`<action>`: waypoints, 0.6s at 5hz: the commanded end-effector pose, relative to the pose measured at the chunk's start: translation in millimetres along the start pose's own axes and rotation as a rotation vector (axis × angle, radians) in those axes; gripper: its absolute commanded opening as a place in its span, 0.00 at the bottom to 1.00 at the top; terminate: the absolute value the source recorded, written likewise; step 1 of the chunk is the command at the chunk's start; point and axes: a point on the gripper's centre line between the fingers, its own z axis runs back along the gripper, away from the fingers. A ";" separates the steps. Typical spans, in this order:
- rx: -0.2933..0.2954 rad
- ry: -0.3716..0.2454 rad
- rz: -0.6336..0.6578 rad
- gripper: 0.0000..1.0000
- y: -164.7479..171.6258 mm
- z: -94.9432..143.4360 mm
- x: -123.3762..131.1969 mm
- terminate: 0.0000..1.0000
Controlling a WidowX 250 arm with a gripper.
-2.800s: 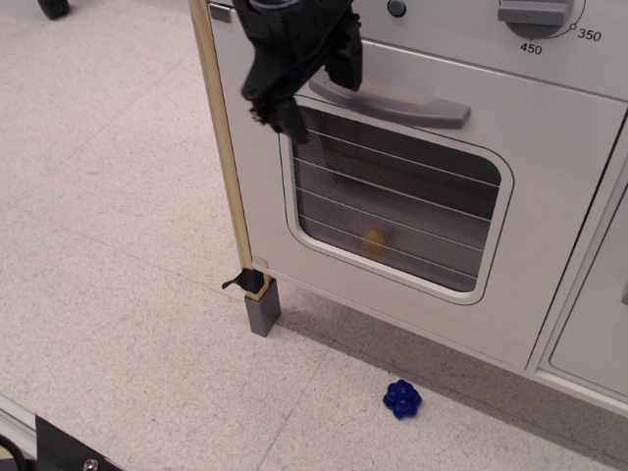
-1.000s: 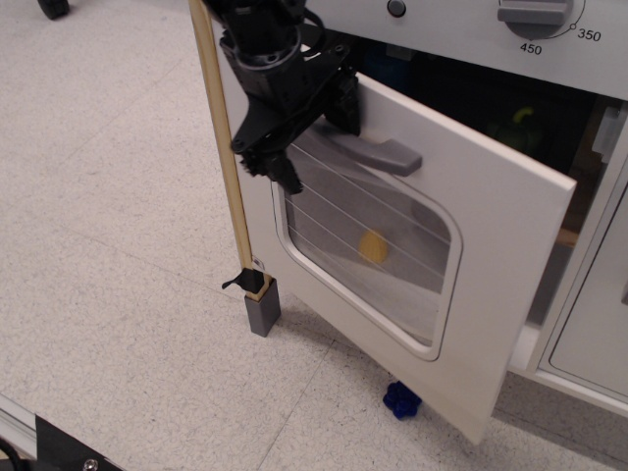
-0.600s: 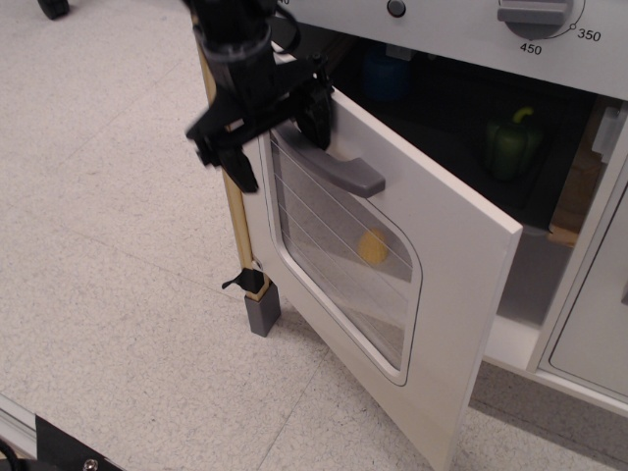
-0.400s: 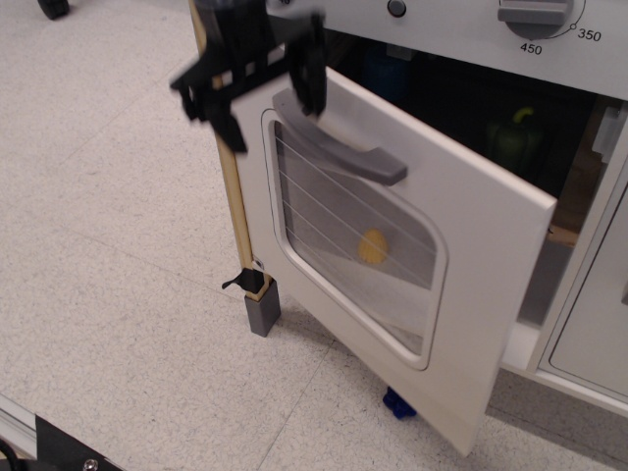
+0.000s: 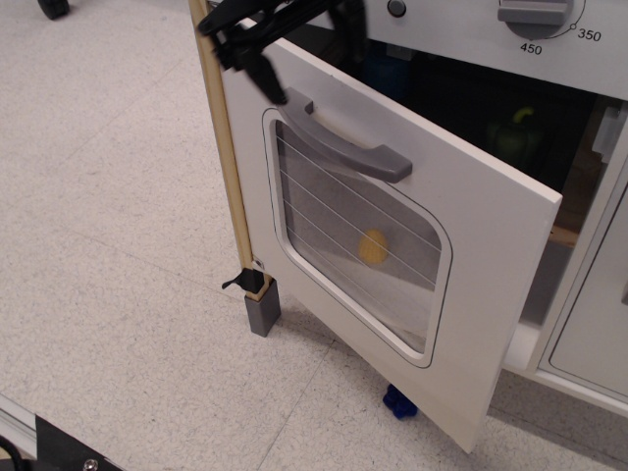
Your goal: Open oven
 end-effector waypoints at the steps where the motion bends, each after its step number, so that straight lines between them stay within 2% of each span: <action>1: 0.056 -0.015 0.061 1.00 -24.7 -23.0 -25.9 0.00; 2: 0.112 -0.035 0.078 1.00 -19.9 -43.1 -40.3 0.00; 3: 0.136 -0.047 0.098 1.00 -2.6 -55.4 -40.8 0.00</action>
